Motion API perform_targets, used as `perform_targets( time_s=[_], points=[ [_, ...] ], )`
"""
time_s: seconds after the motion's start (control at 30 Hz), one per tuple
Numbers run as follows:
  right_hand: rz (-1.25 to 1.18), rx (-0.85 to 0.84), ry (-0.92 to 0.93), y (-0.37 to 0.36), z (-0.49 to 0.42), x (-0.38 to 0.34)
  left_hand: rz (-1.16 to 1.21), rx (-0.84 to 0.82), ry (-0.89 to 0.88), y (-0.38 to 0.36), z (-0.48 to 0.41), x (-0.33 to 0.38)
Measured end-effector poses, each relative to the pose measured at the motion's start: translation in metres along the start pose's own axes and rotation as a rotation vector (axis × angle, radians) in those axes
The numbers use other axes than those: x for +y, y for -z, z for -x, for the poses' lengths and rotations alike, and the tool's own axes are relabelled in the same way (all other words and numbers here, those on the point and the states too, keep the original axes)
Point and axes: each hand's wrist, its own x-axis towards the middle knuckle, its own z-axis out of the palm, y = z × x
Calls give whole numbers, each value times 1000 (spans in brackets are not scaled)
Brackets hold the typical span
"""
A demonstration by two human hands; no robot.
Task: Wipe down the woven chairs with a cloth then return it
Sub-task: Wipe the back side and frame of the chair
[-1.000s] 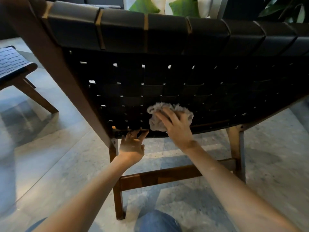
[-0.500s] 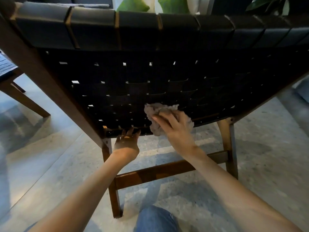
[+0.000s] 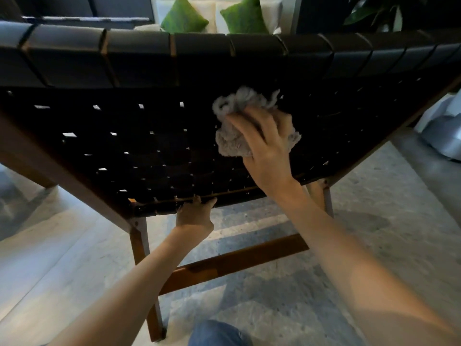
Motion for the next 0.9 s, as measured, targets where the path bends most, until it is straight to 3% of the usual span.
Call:
perform_targets(
  time_s=[0.07,0.27,0.4,0.5,0.6,0.8,0.9],
  points=[
    [-13,-148,41,-12,34,5,-47,44,-22,0,0,-2],
    [-93,-617,-81,-40,136,5,-47,132,-81,-4,-2,-12],
    [-177,-710,-256,-45,152,-7,-74,113,-104,-3,-7,-15],
    [-196,-745,-234,-39,145,-8,-90,88,-114,0,-8,-14],
    [-189,-606,-202,-18,130,-5,-116,54,-121,4,-9,-10],
    [5,-5,-95,44,45,11,-120,90,-113,3,-8,-11],
    [59,69,-94,49,10,27,-182,128,-137,4,-7,-11]
  ],
)
